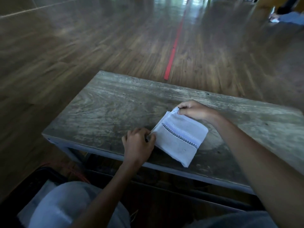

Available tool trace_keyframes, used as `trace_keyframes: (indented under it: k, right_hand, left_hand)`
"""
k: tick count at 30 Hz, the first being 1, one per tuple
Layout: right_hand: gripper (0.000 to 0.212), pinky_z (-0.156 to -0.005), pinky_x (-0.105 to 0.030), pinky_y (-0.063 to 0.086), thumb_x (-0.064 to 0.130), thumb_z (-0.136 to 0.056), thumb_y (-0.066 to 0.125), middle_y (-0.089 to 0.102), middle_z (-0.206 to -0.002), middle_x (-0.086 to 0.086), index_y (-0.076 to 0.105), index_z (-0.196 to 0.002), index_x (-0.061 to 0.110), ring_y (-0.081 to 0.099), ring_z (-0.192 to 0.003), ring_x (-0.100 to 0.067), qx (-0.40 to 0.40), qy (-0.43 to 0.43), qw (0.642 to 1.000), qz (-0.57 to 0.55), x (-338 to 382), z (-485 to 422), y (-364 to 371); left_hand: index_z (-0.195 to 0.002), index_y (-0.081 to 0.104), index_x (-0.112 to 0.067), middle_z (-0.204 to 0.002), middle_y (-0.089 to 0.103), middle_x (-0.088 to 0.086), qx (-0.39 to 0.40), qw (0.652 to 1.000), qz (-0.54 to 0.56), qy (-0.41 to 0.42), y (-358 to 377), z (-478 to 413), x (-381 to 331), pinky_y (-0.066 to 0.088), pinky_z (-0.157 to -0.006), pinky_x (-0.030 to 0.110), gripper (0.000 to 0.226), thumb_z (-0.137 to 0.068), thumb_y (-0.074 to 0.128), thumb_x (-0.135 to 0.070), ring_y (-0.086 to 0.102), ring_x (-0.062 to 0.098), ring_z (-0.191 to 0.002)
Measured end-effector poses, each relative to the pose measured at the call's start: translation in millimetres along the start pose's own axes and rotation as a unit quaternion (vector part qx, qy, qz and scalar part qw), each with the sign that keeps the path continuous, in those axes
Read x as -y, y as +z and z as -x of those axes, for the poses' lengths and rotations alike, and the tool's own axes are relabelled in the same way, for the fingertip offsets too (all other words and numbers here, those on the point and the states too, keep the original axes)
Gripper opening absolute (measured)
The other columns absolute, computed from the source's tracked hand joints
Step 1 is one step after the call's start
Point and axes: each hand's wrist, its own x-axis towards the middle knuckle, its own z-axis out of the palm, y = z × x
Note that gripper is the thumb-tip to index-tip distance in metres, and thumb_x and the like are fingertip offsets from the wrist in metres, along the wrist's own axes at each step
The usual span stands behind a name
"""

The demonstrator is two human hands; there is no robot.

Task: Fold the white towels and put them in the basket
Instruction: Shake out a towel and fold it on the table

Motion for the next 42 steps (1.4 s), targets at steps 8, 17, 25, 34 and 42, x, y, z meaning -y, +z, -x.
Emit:
trace_keyframes:
  k: [8,17,25,34,42]
  right_hand:
    - [0.022,-0.076,-0.025,0.042,0.020,-0.092,0.059,0.067,-0.107,-0.007,0.064,-0.113,0.015,0.061,-0.096,-0.021,-0.016,0.005,1.000,0.013,-7,-18,17]
    - [0.026,-0.057,-0.026,0.032,0.014,-0.095,0.053,0.049,-0.065,0.000,0.061,-0.117,0.026,0.043,-0.058,-0.013,-0.028,-0.069,0.994,0.080,-14,-6,21]
    - [0.015,-0.067,-0.033,0.040,0.022,-0.088,0.062,0.061,-0.080,-0.004,0.062,-0.103,0.027,0.059,-0.076,-0.024,-0.052,-0.032,0.991,0.122,-52,59,13]
    - [0.007,-0.068,-0.042,0.057,0.023,-0.091,0.059,0.068,-0.090,0.007,0.064,-0.092,0.028,0.066,-0.072,-0.011,-0.105,-0.041,0.993,0.036,-75,93,16]
    - [0.011,-0.062,-0.047,0.058,0.036,-0.092,0.055,0.070,-0.091,0.005,0.061,-0.101,0.036,0.068,-0.062,-0.017,-0.141,-0.015,0.989,0.038,-74,90,24]
  left_hand:
    - [-0.084,0.061,-0.027,-0.085,0.065,-0.011,-0.003,1.000,-0.016,-0.009,4,-10,11,0.021,-0.085,0.030,0.016,-0.088,0.054,-0.041,0.054,0.014,-0.096]
    - [-0.091,0.067,-0.030,-0.092,0.069,-0.011,0.017,1.000,0.006,0.006,0,-11,12,0.018,-0.086,0.029,0.015,-0.088,0.059,-0.042,0.053,0.015,-0.104]
    - [-0.086,0.071,-0.033,-0.091,0.072,-0.013,0.123,0.990,0.014,0.064,3,-42,2,0.040,-0.094,0.036,0.007,-0.086,0.063,-0.034,0.063,0.010,-0.093]
    - [-0.087,0.070,-0.022,-0.099,0.072,-0.005,0.210,0.971,0.020,0.115,8,-63,-15,0.050,-0.083,0.028,0.008,-0.089,0.062,-0.024,0.064,0.009,-0.097]
    - [-0.085,0.064,-0.023,-0.096,0.071,-0.005,0.162,0.981,0.048,0.098,15,-60,-12,0.050,-0.085,0.032,0.005,-0.089,0.062,-0.022,0.063,0.010,-0.099]
